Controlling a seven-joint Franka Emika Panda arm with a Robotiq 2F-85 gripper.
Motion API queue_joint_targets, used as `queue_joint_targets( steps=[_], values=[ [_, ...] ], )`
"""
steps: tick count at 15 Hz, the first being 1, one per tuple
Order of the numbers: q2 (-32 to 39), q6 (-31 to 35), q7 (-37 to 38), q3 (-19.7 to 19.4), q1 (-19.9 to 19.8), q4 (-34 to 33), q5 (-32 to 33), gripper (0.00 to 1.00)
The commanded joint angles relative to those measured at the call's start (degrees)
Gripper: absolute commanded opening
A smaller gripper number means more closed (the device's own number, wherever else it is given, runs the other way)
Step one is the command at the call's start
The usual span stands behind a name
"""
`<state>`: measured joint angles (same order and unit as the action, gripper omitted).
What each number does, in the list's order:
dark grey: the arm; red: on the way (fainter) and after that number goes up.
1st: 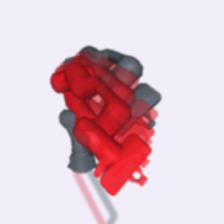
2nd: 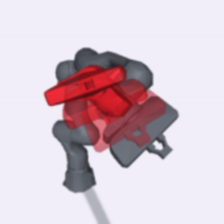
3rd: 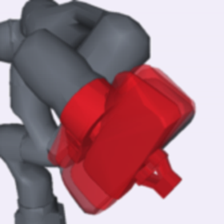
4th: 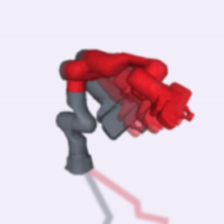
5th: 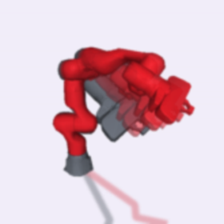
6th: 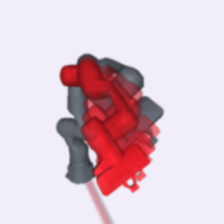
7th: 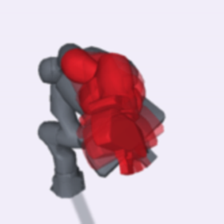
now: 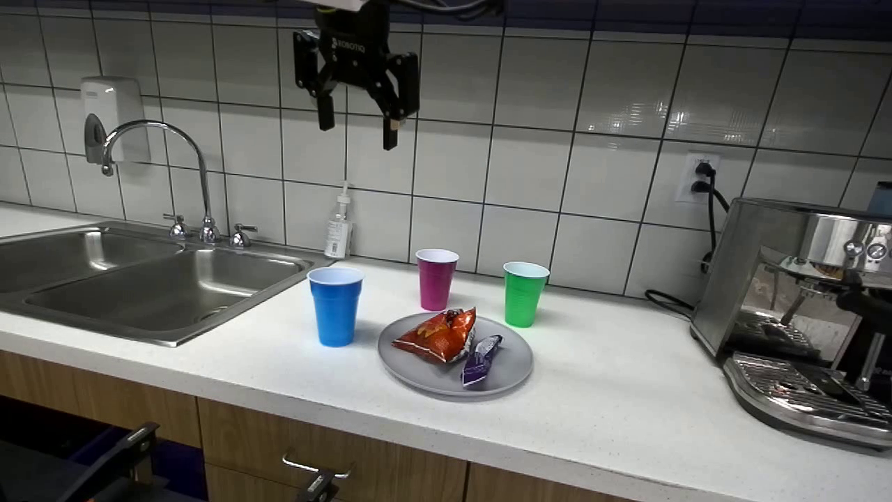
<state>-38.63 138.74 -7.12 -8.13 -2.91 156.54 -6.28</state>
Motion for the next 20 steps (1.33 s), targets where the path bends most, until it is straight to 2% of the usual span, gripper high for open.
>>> queue_joint_targets(
  steps=[1,9,20],
  values=[
    [2.1,5.1,3.3,1.5,-2.3,1.9,1.5,1.0],
    [11.2,12.6,7.8,2.6,-4.3,1.4,3.2,1.0],
    [23.7,17.9,14.3,4.4,-8.9,-2.5,11.0,1.0]
  ],
)
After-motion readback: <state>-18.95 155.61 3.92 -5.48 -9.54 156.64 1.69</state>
